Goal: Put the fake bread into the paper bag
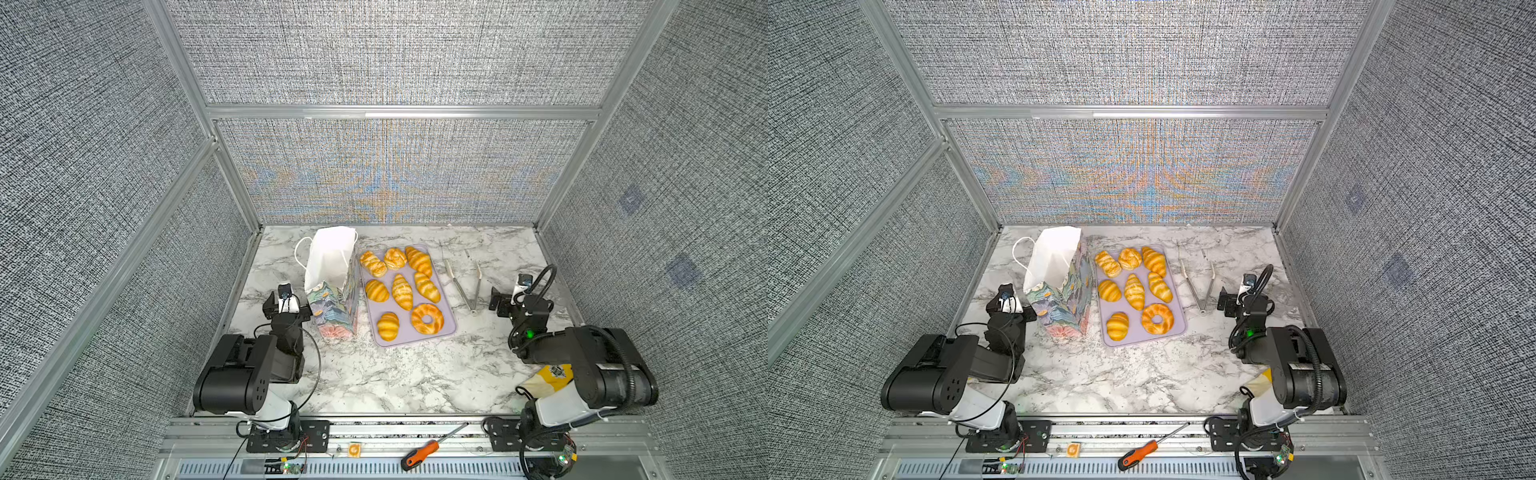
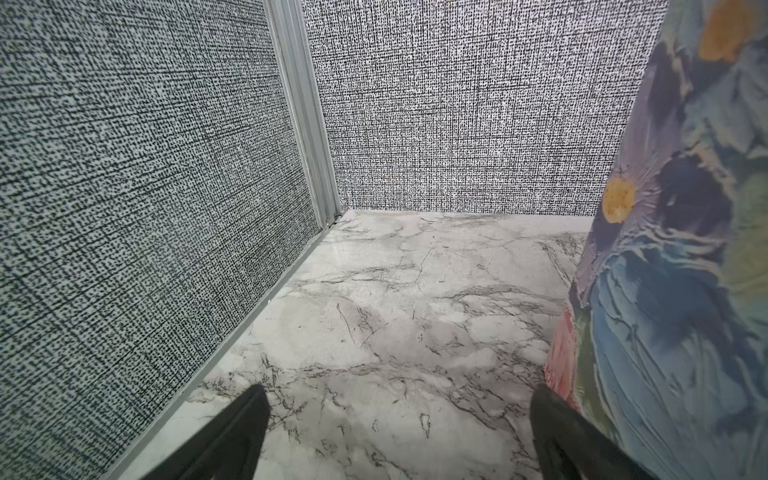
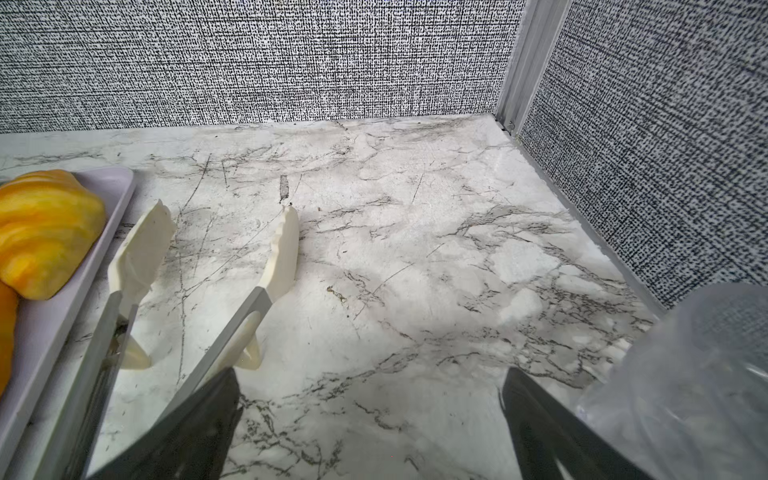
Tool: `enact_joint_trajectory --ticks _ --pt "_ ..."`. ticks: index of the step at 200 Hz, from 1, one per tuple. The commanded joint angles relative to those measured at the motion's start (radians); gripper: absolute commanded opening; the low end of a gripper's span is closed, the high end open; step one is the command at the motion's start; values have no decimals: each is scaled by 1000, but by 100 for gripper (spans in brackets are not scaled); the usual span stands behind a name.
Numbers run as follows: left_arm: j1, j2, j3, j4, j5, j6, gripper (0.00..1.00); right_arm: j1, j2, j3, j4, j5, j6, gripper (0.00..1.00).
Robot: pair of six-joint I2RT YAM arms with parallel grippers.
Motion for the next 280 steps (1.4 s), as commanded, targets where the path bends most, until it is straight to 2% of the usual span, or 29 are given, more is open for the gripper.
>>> enact_joint_trajectory --ticks 1,236,252,259,280 --pt "2 1 1 14 8 -6 99 0 0 1 24 6 3 99" --pt "2 -7 4 20 -6 1 99 0 -3 -2 27 6 3 99" --pt "2 -85 26 -79 -33 -8 99 1 -13 -21 52 -18 -10 99" --pt "2 -148 50 -179 -43 -19 99 7 -30 -29 54 -21 -16 99" --pt "2 -327 146 -478 -165 -88 99 8 -102 -22 -22 66 20 99"
